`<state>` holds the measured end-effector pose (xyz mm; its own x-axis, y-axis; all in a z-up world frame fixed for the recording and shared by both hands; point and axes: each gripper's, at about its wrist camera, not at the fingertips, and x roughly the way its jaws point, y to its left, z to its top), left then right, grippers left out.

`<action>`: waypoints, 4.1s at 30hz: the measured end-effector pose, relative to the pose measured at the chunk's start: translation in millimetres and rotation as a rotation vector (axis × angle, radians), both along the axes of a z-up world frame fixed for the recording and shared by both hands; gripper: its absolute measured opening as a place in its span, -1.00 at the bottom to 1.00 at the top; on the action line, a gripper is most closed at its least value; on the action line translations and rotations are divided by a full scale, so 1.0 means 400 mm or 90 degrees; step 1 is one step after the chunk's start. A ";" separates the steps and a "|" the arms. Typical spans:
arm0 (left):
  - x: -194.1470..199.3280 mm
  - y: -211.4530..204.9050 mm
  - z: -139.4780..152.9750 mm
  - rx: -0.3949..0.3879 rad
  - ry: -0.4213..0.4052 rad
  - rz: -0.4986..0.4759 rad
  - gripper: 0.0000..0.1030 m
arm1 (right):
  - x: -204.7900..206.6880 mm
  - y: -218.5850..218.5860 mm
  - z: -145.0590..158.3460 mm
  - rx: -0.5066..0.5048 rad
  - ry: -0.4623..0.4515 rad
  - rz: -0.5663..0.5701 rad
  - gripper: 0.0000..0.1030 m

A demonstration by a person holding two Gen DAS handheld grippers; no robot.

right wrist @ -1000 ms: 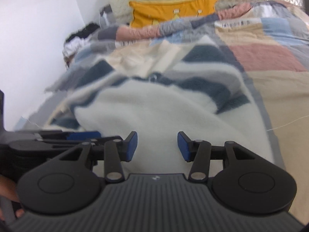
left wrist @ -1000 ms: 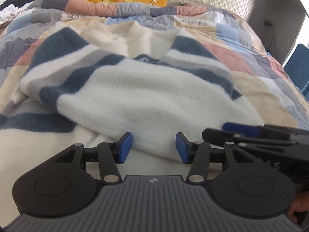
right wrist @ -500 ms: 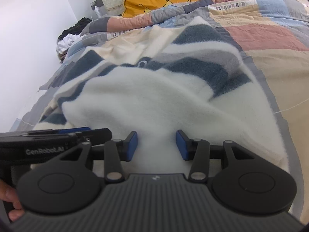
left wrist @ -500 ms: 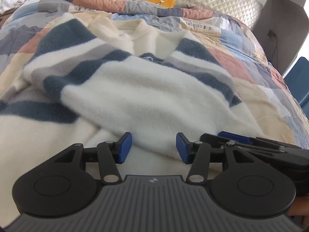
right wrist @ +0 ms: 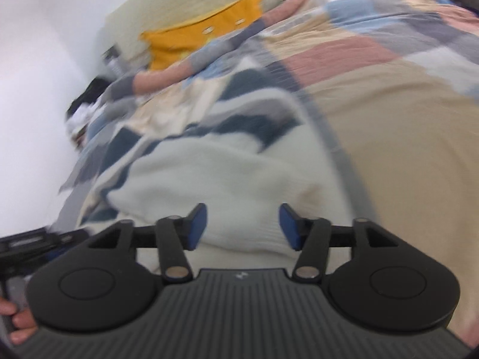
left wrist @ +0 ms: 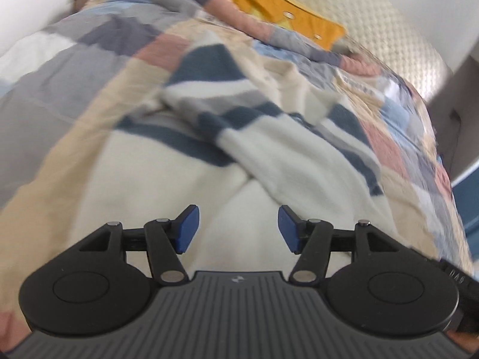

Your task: Fold large clothes

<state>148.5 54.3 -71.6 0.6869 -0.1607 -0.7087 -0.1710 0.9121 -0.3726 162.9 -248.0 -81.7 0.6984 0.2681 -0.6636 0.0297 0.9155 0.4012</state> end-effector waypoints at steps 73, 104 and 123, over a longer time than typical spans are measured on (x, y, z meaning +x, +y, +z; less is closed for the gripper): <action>-0.071 0.195 -0.177 -0.313 0.220 0.092 0.53 | -0.027 -0.064 -0.165 0.463 0.144 -0.042 0.62; -0.188 0.253 0.124 -0.286 0.033 0.048 -0.76 | -0.077 -0.087 -0.041 0.560 0.052 0.009 -0.80; -0.721 0.267 0.420 -0.366 -0.119 -0.035 -0.76 | -0.408 -0.163 0.286 0.509 -0.105 0.149 -0.78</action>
<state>-140.0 161.2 96.6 0.7714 -0.5210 -0.3653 -0.0127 0.5614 -0.8275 -0.3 -313.1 32.6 0.6376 0.7628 -0.1071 -0.2416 0.3300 0.9125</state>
